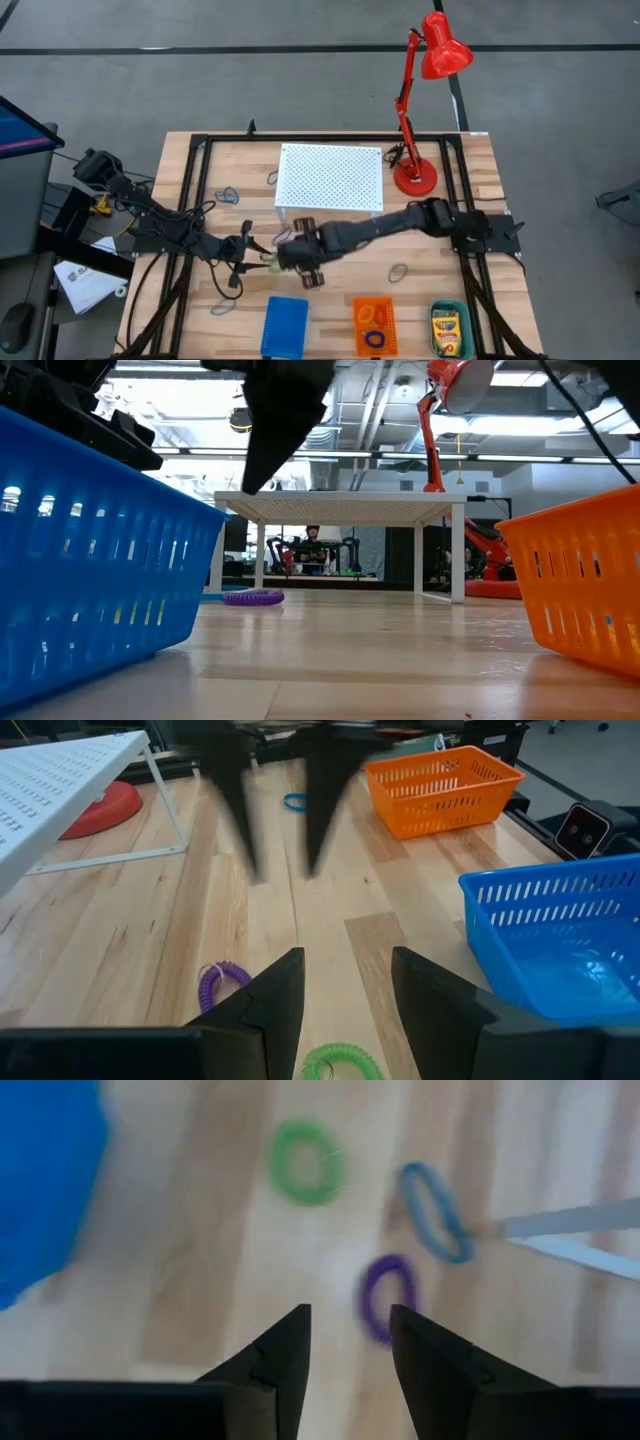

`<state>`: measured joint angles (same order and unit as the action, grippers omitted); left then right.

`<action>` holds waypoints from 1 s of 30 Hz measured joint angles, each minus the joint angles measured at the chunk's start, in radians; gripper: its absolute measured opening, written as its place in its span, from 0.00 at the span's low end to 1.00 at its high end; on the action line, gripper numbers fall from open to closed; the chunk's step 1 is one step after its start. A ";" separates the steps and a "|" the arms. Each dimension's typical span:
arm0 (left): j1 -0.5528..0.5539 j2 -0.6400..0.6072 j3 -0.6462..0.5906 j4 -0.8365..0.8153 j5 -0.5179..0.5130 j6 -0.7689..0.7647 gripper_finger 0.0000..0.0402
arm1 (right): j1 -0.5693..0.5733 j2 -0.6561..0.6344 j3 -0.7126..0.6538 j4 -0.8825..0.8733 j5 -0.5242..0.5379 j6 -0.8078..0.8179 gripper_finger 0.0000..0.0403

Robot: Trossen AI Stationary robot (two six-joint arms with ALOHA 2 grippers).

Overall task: Pick & Place Office Desk Supplies
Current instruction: Put the violet spring keychain into the orange bin

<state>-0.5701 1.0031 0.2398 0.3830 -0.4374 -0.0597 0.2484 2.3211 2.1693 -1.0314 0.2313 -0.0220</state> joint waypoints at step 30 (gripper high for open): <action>0.000 0.000 0.000 -0.069 -0.003 -0.046 0.36 | -0.064 -0.007 -0.375 0.393 0.267 0.211 0.33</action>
<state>-0.5701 1.0031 0.2394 0.3138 -0.4408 -0.1057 0.1844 2.3138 1.7939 -0.6388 0.4983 0.1887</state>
